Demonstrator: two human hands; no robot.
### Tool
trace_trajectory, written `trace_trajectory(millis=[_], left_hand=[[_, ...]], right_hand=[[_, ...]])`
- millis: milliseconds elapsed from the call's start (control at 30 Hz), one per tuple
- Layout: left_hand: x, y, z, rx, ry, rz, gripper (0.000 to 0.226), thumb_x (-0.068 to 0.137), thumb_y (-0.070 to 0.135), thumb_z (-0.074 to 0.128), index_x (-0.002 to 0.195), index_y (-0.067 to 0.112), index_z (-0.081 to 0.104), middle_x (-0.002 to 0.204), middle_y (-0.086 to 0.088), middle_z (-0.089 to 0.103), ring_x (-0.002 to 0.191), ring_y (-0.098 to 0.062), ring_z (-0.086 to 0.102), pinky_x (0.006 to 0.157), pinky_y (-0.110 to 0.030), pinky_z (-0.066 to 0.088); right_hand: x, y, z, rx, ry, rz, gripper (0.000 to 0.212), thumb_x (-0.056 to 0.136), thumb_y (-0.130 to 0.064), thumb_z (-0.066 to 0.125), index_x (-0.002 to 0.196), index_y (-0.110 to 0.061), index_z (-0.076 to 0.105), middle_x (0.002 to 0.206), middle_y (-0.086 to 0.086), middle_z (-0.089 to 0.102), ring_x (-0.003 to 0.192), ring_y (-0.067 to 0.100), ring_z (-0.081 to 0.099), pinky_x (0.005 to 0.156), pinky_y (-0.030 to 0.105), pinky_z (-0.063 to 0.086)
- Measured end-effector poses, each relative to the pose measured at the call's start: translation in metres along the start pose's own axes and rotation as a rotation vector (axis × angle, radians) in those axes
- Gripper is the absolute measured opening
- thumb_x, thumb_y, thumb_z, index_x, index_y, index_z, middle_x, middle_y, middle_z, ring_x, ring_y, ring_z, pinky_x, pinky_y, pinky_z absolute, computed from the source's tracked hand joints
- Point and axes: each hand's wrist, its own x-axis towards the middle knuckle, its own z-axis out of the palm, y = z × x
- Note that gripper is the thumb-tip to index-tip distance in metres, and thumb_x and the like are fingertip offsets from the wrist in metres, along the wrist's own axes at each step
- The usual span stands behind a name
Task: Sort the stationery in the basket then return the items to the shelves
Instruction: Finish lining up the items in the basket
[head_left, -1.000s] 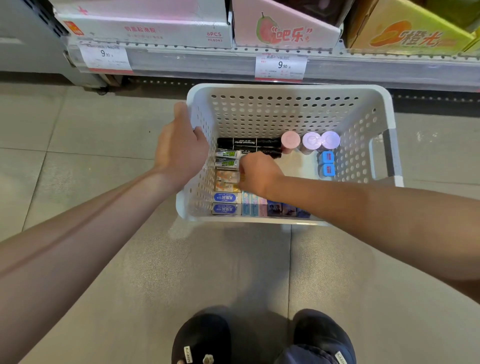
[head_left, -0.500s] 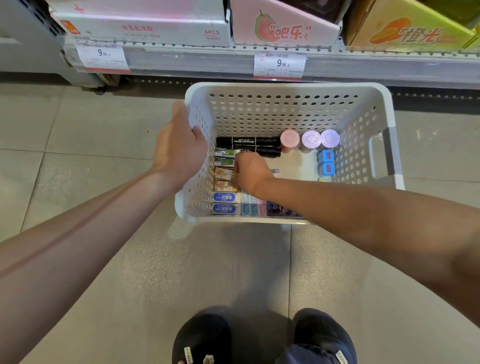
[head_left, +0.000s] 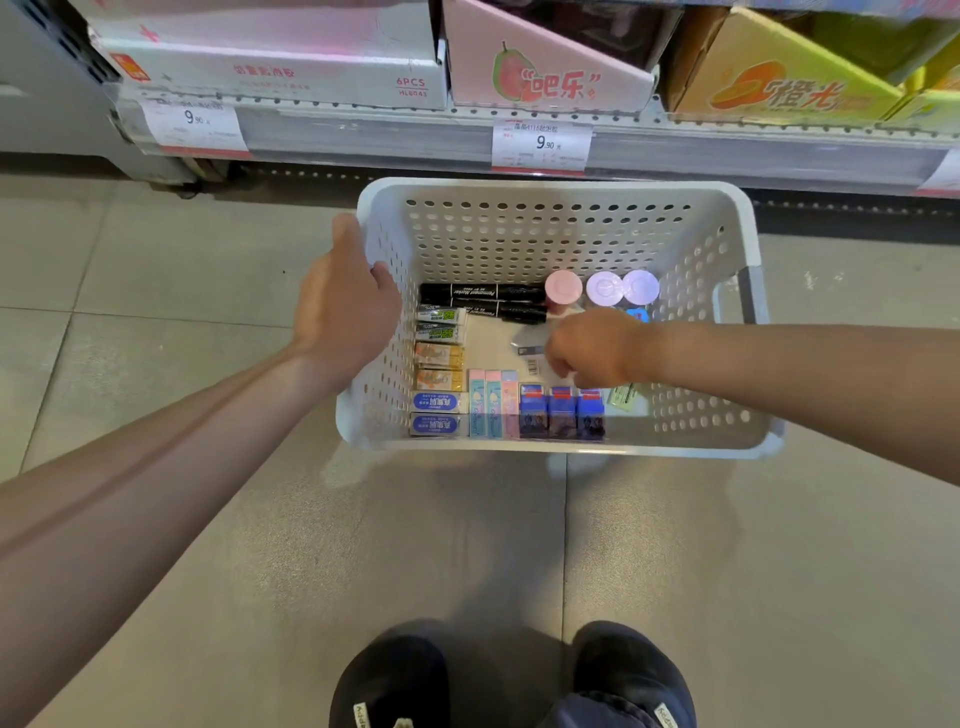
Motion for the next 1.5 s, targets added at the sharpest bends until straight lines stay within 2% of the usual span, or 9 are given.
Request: trace_trajectory(millis=[233, 367, 667, 867, 1133, 1267, 1333, 1433, 1500], left_hand=[[-0.001, 0.002, 0.001, 0.009, 0.009, -0.003, 0.022, 0.099, 0.011, 0.038, 0.118, 0.001, 0.034, 0.065, -0.002, 0.042, 0.052, -0.019, 0.046, 0.046, -0.031, 0.037], [-0.001, 0.003, 0.001, 0.015, 0.009, -0.007, 0.021, 0.099, 0.011, 0.038, 0.117, 0.001, 0.034, 0.065, -0.003, 0.042, 0.053, -0.019, 0.045, 0.049, -0.033, 0.039], [-0.001, 0.003, -0.001, -0.007, 0.0, 0.0, 0.022, 0.099, 0.011, 0.039, 0.119, 0.003, 0.034, 0.067, -0.003, 0.044, 0.053, -0.018, 0.047, 0.049, -0.035, 0.044], [-0.002, 0.004, -0.002, 0.01, -0.004, -0.008, 0.021, 0.098, 0.011, 0.038, 0.117, 0.003, 0.034, 0.069, -0.005, 0.046, 0.058, -0.026, 0.052, 0.056, -0.052, 0.053], [-0.002, 0.004, -0.002, 0.013, -0.003, -0.019, 0.02, 0.098, 0.011, 0.038, 0.117, 0.003, 0.035, 0.069, -0.004, 0.046, 0.055, -0.023, 0.05, 0.055, -0.052, 0.053], [-0.001, 0.004, -0.003, 0.015, -0.008, -0.02, 0.019, 0.098, 0.012, 0.038, 0.116, 0.005, 0.034, 0.07, -0.006, 0.047, 0.056, -0.024, 0.051, 0.055, -0.053, 0.053], [-0.001, 0.004, -0.003, 0.012, -0.01, -0.013, 0.019, 0.099, 0.012, 0.038, 0.115, 0.005, 0.035, 0.071, -0.006, 0.048, 0.058, -0.025, 0.052, 0.055, -0.055, 0.053], [-0.002, 0.005, -0.002, 0.017, -0.007, -0.017, 0.018, 0.099, 0.012, 0.038, 0.115, 0.006, 0.035, 0.072, -0.003, 0.047, 0.058, -0.022, 0.051, 0.056, -0.053, 0.054], [-0.002, 0.005, -0.003, 0.015, -0.004, -0.02, 0.019, 0.099, 0.012, 0.038, 0.116, 0.004, 0.035, 0.071, -0.002, 0.046, 0.057, -0.021, 0.05, 0.057, -0.052, 0.054]], right_hand=[[-0.007, -0.005, 0.02, -0.455, -0.183, 0.072, 0.024, 0.087, -0.021, 0.062, 0.111, -0.014, 0.061, 0.104, -0.001, 0.06, 0.09, 0.02, 0.064, 0.046, 0.026, 0.034], [-0.005, -0.009, 0.024, -0.542, -0.182, 0.071, 0.028, 0.089, -0.007, 0.056, 0.116, -0.012, 0.057, 0.114, 0.002, 0.059, 0.095, 0.019, 0.062, 0.058, 0.025, 0.039], [-0.011, -0.013, 0.029, -0.585, -0.218, 0.081, 0.029, 0.091, -0.009, 0.054, 0.119, -0.014, 0.057, 0.118, 0.003, 0.061, 0.106, 0.021, 0.06, 0.068, 0.029, 0.042], [-0.013, -0.015, 0.025, -0.59, -0.235, 0.081, 0.026, 0.092, -0.008, 0.053, 0.118, -0.014, 0.056, 0.116, 0.002, 0.061, 0.105, 0.02, 0.06, 0.069, 0.028, 0.042], [-0.018, -0.019, 0.014, -0.569, -0.244, 0.066, 0.029, 0.092, -0.006, 0.052, 0.119, -0.014, 0.055, 0.115, 0.001, 0.06, 0.102, 0.019, 0.06, 0.065, 0.026, 0.04], [-0.025, -0.016, 0.003, -0.489, -0.159, 0.121, 0.032, 0.09, 0.001, 0.049, 0.119, -0.011, 0.054, 0.095, 0.0, 0.058, 0.087, 0.017, 0.06, 0.048, 0.023, 0.031], [-0.028, -0.012, -0.006, -0.399, -0.079, 0.164, 0.034, 0.09, 0.001, 0.047, 0.121, -0.009, 0.052, 0.101, 0.002, 0.061, 0.089, 0.02, 0.062, 0.048, 0.023, 0.032], [-0.026, 0.002, -0.02, 0.106, -0.039, 0.214, 0.034, 0.088, -0.004, 0.052, 0.121, -0.01, 0.06, 0.112, 0.002, 0.064, 0.103, 0.023, 0.061, 0.069, 0.026, 0.048], [-0.027, 0.005, -0.033, 0.443, -0.088, 0.191, 0.035, 0.085, -0.002, 0.055, 0.118, -0.011, 0.064, 0.09, -0.001, 0.065, 0.081, 0.015, 0.061, 0.063, 0.017, 0.044]])
